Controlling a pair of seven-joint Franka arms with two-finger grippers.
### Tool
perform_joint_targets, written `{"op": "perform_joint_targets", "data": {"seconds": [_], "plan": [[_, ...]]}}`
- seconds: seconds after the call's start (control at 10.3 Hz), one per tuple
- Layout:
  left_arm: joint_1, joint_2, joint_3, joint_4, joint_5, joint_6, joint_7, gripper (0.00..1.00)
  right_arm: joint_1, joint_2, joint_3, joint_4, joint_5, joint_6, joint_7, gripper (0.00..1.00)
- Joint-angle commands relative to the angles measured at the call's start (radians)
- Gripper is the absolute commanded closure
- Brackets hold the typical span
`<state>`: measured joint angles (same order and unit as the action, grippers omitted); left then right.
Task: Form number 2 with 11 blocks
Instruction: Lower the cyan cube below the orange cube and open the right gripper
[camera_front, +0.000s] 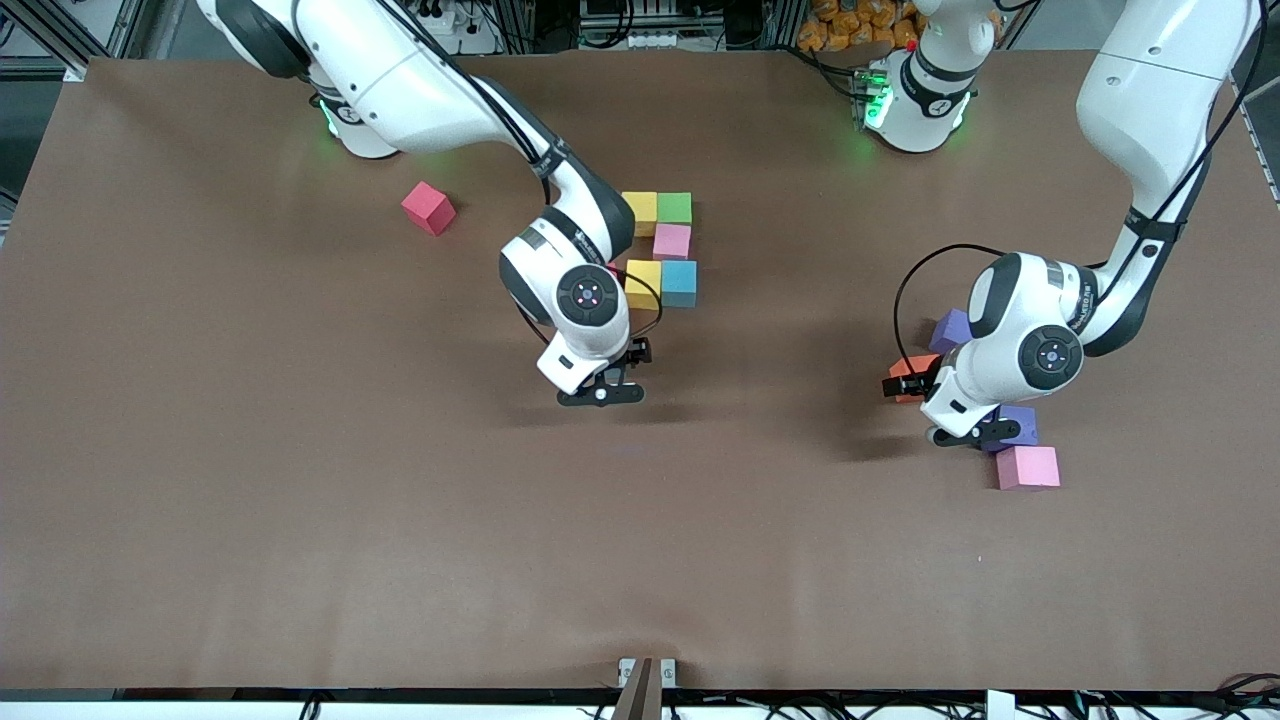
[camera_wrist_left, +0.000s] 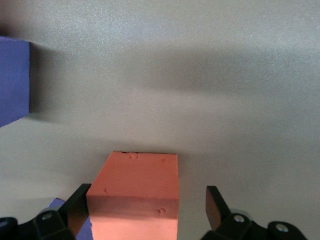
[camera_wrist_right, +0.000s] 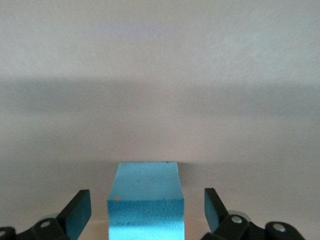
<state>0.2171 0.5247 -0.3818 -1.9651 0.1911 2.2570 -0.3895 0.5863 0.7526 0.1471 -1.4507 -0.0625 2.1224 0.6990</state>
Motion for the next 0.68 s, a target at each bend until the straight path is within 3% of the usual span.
{"op": "perform_joint_targets", "data": {"seconds": [0.0,0.29,0.49,0.58], "plan": [[0.013,-0.006,-0.006,-0.003,-0.019,0.006,0.009,0.0,-0.032,-0.093,0.003,-0.036,-0.003,-0.044,0.028,0.0],[0.015,-0.005,-0.005,-0.008,-0.019,0.004,0.009,0.02,-0.124,-0.224,0.005,-0.129,0.001,-0.082,0.007,0.0],[0.015,-0.005,-0.005,-0.006,-0.019,0.004,0.014,0.12,-0.196,-0.321,0.003,-0.256,0.001,-0.081,-0.056,0.0],[0.015,-0.005,-0.005,-0.006,-0.019,0.004,0.017,0.3,-0.229,-0.361,0.003,-0.314,0.001,-0.085,-0.058,0.0]]}}
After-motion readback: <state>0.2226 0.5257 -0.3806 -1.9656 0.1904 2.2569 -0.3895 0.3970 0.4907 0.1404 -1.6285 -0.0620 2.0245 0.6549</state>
